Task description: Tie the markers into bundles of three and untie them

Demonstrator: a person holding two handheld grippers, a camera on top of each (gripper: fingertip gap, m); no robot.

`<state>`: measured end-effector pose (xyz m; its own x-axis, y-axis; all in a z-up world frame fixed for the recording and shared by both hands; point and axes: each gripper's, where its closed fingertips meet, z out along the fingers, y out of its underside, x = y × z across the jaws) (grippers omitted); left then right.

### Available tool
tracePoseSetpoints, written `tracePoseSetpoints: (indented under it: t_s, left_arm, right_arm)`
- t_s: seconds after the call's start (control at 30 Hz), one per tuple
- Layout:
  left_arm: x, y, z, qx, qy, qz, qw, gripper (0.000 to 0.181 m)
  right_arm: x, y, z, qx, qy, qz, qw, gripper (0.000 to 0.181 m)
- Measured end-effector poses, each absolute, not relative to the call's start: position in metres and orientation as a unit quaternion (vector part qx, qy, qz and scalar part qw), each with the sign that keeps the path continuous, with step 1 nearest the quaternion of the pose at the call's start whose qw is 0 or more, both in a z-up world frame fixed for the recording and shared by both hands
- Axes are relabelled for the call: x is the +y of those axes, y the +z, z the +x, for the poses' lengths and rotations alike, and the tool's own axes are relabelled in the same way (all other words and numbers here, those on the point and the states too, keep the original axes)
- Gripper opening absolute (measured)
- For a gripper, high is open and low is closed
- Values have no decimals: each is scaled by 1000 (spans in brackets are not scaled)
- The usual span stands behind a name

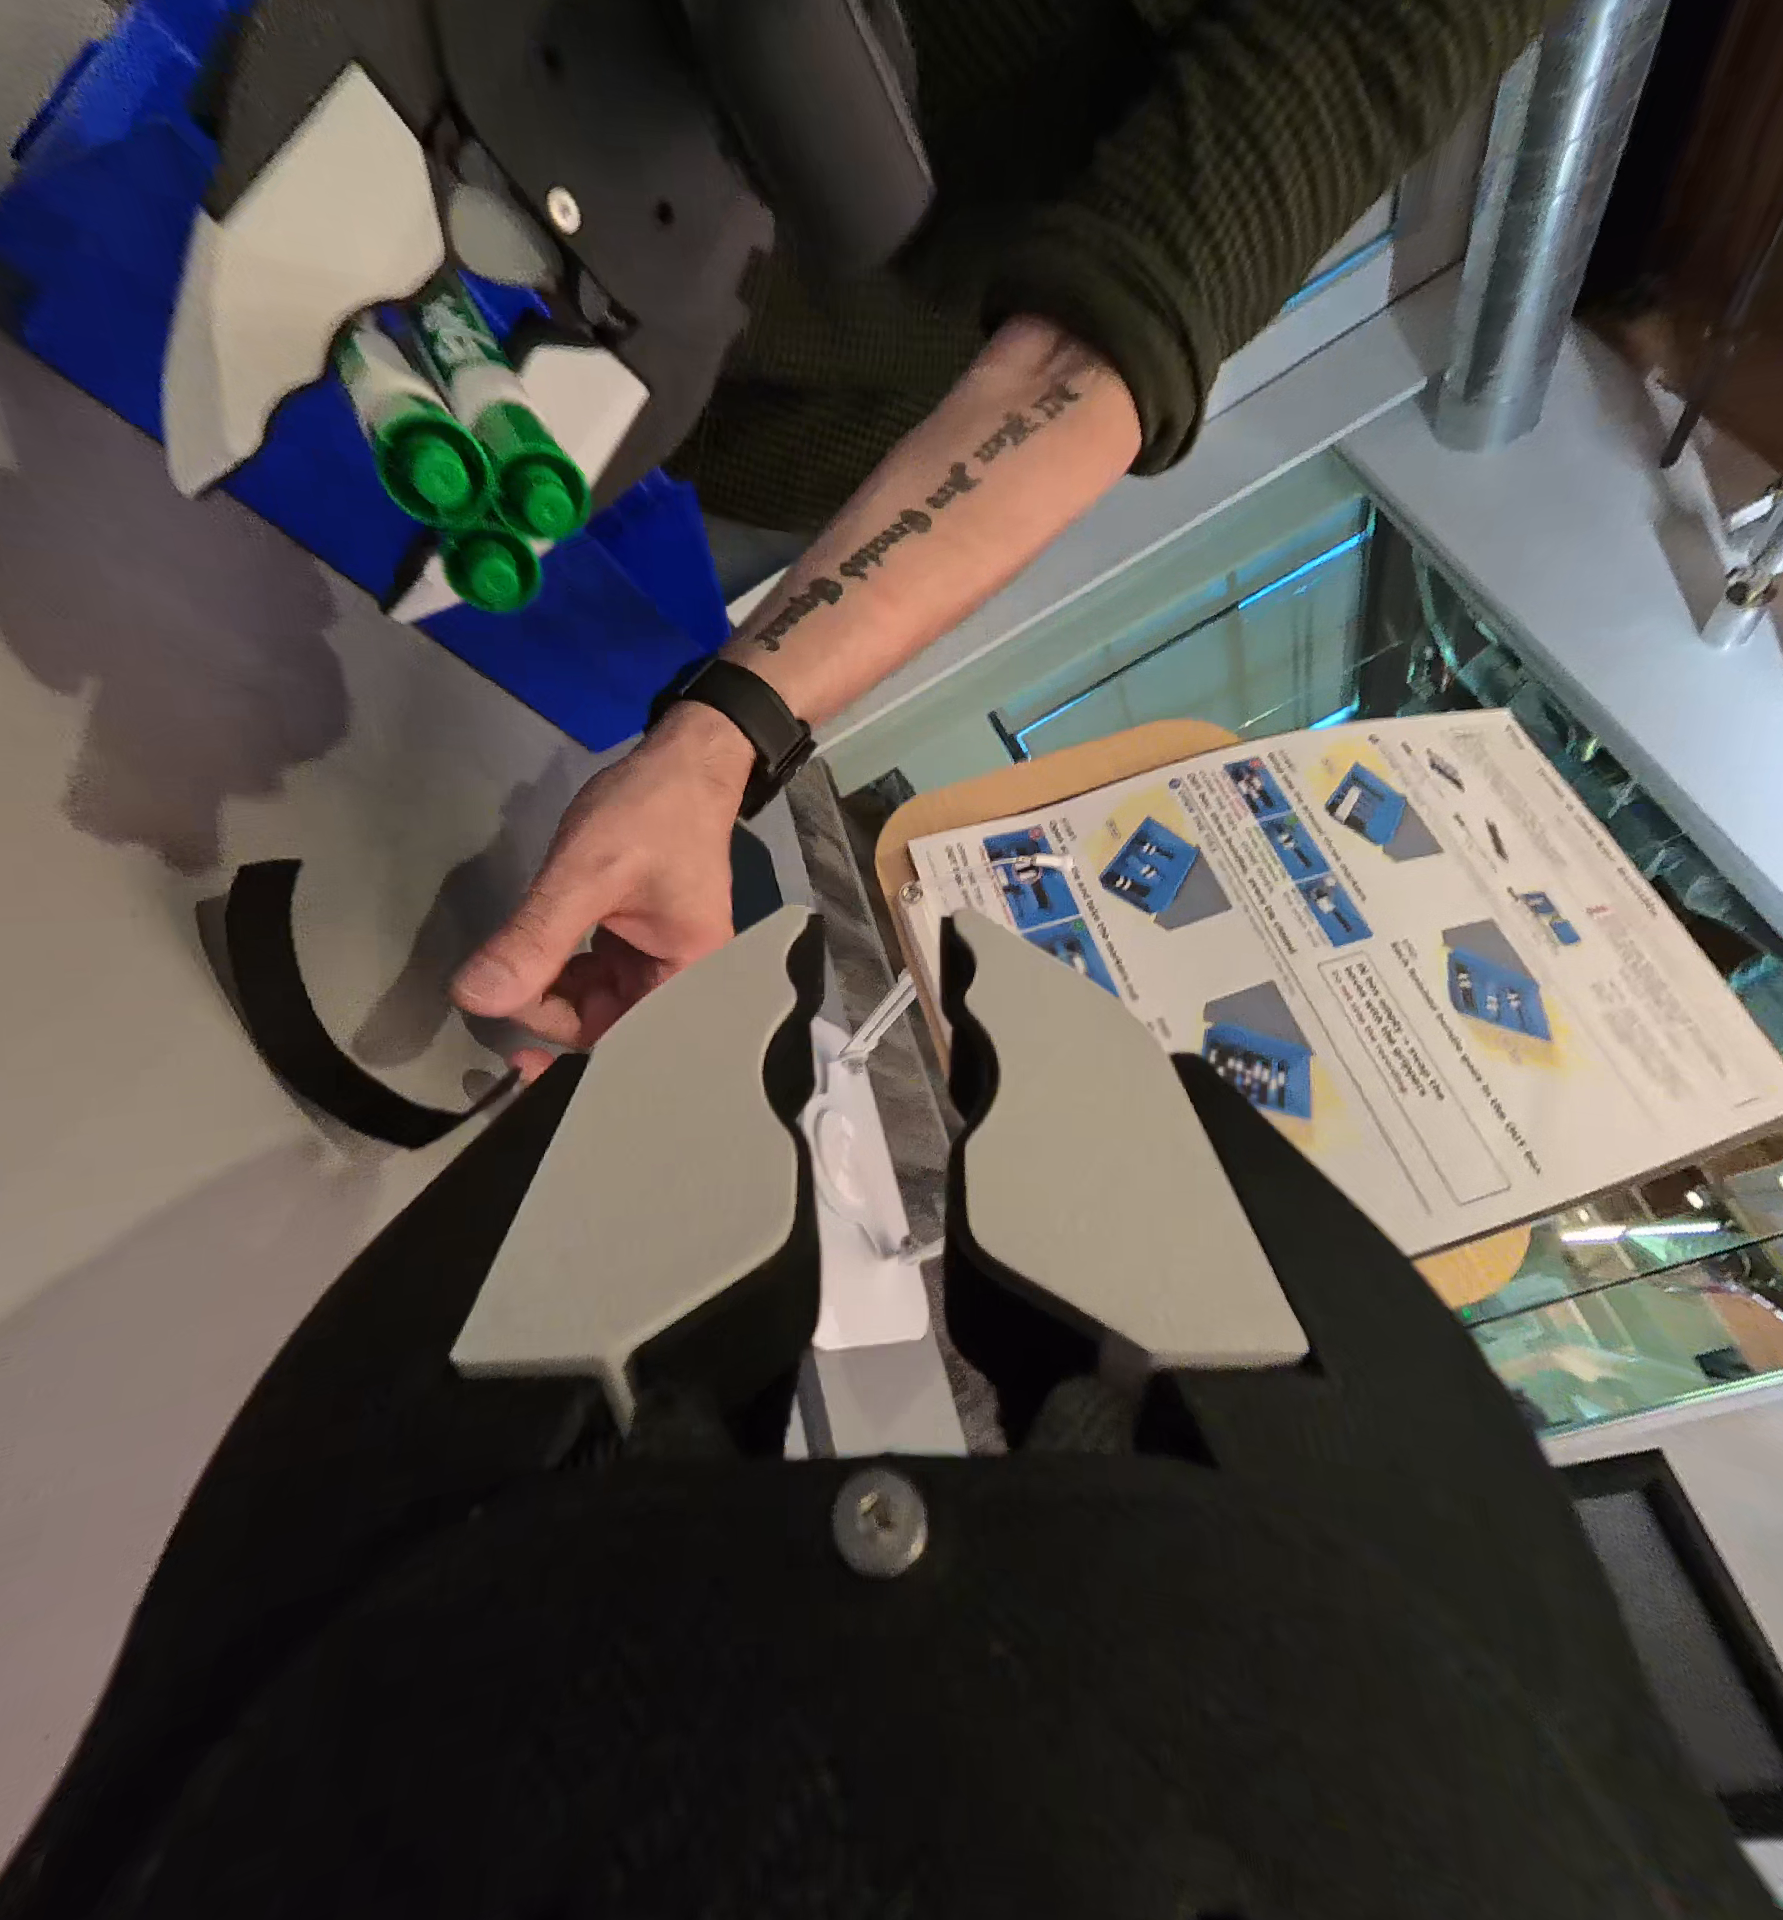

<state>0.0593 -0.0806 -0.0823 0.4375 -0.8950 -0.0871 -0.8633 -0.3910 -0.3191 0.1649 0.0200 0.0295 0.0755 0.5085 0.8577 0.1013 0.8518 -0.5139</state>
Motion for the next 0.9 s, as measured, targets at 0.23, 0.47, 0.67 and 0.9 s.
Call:
tracePoseSetpoints:
  t_s: [0.23,0.47,0.67,0.9]
  left_arm:
    - [-105,-83,72,548,-83,-816,167,42]
    - [-111,-89,76,584,-86,-791,162,42]
    - [-114,-111,73,581,-90,-799,125,42]
    - [-119,-124,90,611,-109,-777,101,42]
  right_arm:
    - [33,27,168,-675,161,-266,669,22]
    - [44,27,181,-682,200,-307,633,20]
    - [54,25,192,-687,228,-339,601,20]
    - [58,37,204,-669,251,-345,608,20]
